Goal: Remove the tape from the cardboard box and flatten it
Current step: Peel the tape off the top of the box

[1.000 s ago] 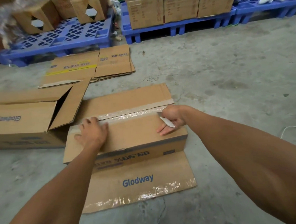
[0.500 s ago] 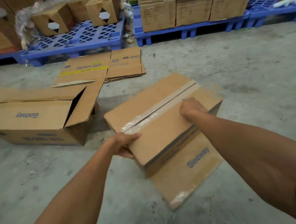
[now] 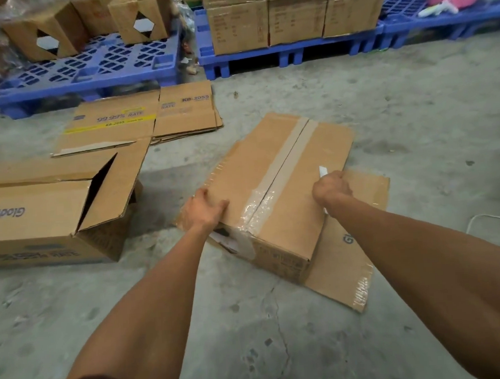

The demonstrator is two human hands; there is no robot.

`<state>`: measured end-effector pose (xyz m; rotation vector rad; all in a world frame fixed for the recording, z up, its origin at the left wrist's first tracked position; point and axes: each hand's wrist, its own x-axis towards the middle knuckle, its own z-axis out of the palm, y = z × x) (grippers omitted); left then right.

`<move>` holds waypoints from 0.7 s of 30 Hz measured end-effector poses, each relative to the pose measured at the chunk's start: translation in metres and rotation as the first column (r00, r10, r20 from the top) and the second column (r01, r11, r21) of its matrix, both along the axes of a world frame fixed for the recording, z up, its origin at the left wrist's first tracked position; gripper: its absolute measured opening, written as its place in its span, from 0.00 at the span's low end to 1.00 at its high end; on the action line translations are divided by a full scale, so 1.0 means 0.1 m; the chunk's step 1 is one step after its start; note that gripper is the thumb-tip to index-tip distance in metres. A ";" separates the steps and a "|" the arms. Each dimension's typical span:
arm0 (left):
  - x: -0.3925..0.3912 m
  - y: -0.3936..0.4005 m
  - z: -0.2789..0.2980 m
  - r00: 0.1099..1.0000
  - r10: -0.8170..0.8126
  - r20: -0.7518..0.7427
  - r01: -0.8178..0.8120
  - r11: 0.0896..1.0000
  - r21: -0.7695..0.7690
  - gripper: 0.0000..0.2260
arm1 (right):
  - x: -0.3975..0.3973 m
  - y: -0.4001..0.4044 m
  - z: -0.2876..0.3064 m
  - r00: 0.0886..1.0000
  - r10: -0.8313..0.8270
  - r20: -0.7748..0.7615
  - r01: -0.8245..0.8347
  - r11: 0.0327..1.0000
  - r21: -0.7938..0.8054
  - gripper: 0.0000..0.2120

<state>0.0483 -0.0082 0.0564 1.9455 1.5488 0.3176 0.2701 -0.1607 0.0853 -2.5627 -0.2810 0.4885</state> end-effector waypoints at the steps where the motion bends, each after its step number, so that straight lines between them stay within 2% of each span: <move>1: -0.04 -0.01 -0.04 0.999 -0.018 -0.045 0.020 0.999 0.045 0.28 | -0.01 -0.01 0.00 1.000 0.012 0.023 -0.012 1.000 -0.008 0.19; 3: -0.17 -0.08 -0.09 0.986 -0.042 -0.160 0.061 0.991 0.120 0.26 | -0.01 -0.02 0.00 0.996 0.044 0.072 -0.043 0.999 -0.024 0.18; 4: -0.27 -0.13 -0.09 0.986 -0.038 -0.159 0.054 0.994 0.099 0.27 | -0.01 0.00 0.02 0.994 0.069 0.087 -0.067 0.998 -0.022 0.18; 5: -0.38 -0.17 -0.13 0.995 -0.033 -0.094 0.035 0.999 0.029 0.28 | -0.02 0.04 0.04 0.991 0.095 0.094 -0.094 0.995 -0.010 0.18; 7: -0.59 -0.27 -0.23 0.990 0.024 0.140 0.004 0.980 -0.199 0.29 | -0.07 0.17 0.09 0.981 0.170 0.094 -0.174 0.984 0.031 0.18; 9: -0.80 -0.37 -0.30 0.970 0.090 0.224 -0.019 0.954 -0.300 0.31 | -0.15 0.34 0.12 0.956 0.283 0.076 -0.290 0.952 0.099 0.18; 11: -0.93 -0.44 -0.31 0.965 0.118 0.232 -0.062 0.970 -0.234 0.32 | -0.22 0.48 0.09 0.925 0.375 0.052 -0.378 0.910 0.171 0.18; 14: -0.93 -0.45 -0.26 0.988 0.103 0.118 -0.116 0.987 0.114 0.29 | -0.28 0.58 0.02 0.899 0.436 0.046 -0.437 0.883 0.169 0.18; 15: -0.87 -0.44 -0.21 0.997 0.032 0.074 -0.049 0.969 0.243 0.30 | -0.28 0.58 0.01 0.895 0.443 0.047 -0.445 0.883 0.151 0.18; 16: -0.80 -0.45 -0.15 0.995 -0.098 0.016 0.088 0.947 0.309 0.32 | -0.29 0.56 -0.01 0.889 0.455 0.056 -0.459 0.879 0.131 0.18; 17: -0.73 -0.46 -0.09 0.964 -0.263 -0.052 0.266 0.916 0.301 0.36 | -0.28 0.54 -0.03 0.879 0.471 0.078 -0.477 0.872 0.111 0.17; 19: -0.63 -0.45 -0.06 0.817 -0.544 -0.191 0.572 0.807 0.148 0.44 | -0.25 0.47 -0.07 0.846 0.513 0.145 -0.525 0.849 0.062 0.17; 21: -0.60 -0.42 -0.06 0.685 -0.672 -0.282 0.702 0.712 0.009 0.51 | -0.21 0.39 -0.09 0.820 0.530 0.216 -0.546 0.838 0.018 0.16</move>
